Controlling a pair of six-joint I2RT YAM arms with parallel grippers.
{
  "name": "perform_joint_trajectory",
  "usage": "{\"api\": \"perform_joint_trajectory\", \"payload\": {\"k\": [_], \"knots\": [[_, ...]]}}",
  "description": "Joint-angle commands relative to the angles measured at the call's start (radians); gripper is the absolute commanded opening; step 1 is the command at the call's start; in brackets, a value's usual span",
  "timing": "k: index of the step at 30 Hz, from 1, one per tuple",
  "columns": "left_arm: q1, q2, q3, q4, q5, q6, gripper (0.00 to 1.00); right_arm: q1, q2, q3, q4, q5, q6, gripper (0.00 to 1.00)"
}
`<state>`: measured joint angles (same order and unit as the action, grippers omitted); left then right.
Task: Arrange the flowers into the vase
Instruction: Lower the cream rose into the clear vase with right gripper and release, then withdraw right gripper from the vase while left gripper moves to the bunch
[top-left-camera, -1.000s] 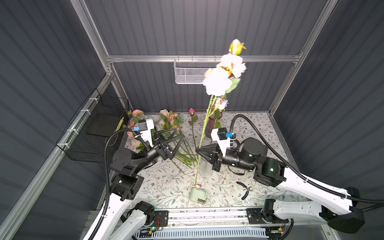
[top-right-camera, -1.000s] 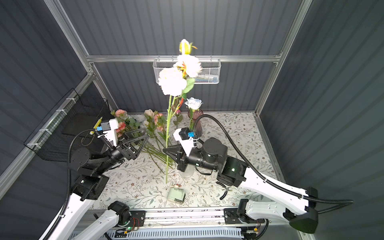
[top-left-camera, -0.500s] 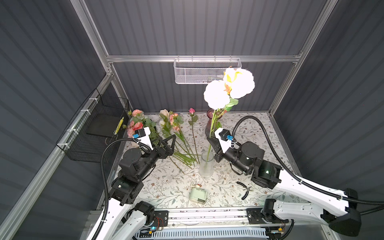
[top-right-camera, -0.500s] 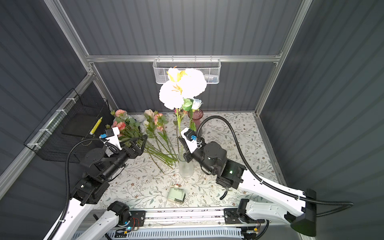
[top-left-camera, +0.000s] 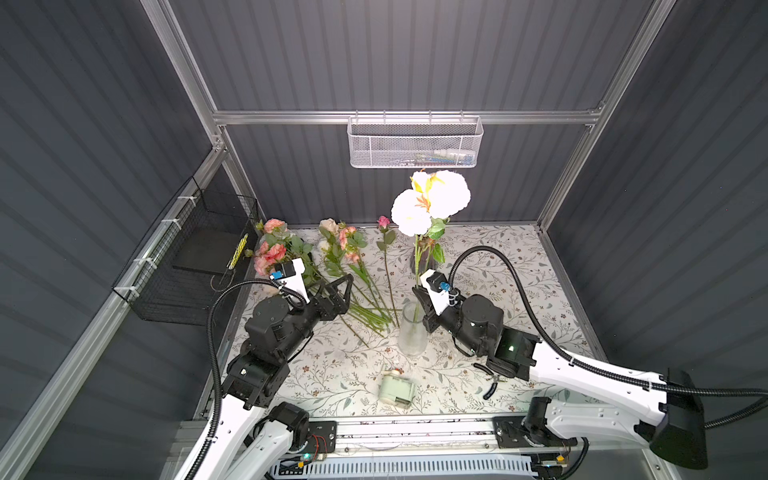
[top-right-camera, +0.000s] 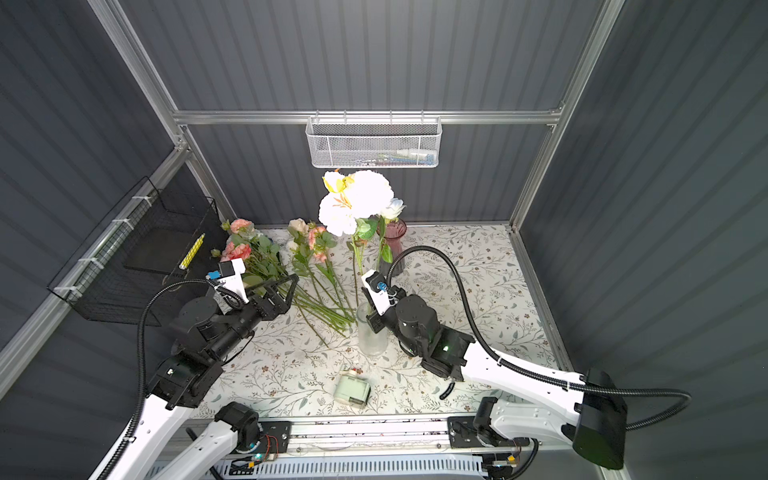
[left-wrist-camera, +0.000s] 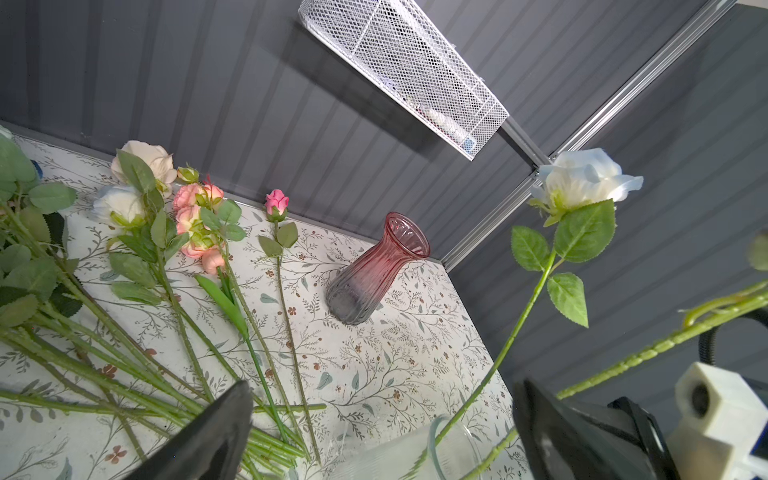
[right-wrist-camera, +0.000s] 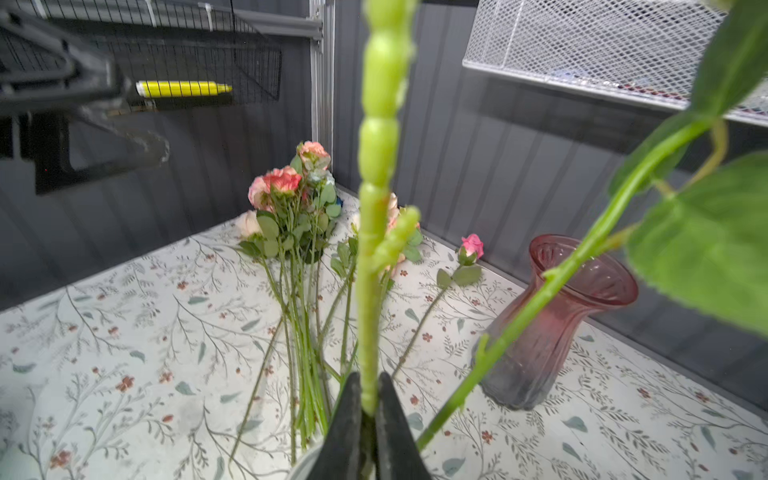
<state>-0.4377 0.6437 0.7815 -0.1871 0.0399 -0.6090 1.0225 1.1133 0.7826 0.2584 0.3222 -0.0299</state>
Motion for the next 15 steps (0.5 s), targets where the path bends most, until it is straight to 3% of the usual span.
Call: {"api": "perform_joint_trajectory", "payload": {"k": [1, 7, 11, 15], "knots": [[-0.001, 0.017, -0.016, 0.004, -0.004, 0.002, 1.0, 0.003, -0.038, -0.029, -0.014, 0.004, 0.099, 0.36], [0.0, 0.063, 0.008, -0.066, -0.064, -0.003, 1.0, 0.004, -0.13, -0.081, -0.033, -0.04, 0.195, 0.56], [-0.001, 0.135, 0.049, -0.165, -0.161, -0.026, 1.0, 0.005, -0.194, -0.106, -0.047, -0.065, 0.239, 0.61], [0.0, 0.214, 0.061, -0.181, -0.16, -0.039, 0.96, 0.007, -0.264, -0.136, -0.061, -0.083, 0.272, 0.63]]}}
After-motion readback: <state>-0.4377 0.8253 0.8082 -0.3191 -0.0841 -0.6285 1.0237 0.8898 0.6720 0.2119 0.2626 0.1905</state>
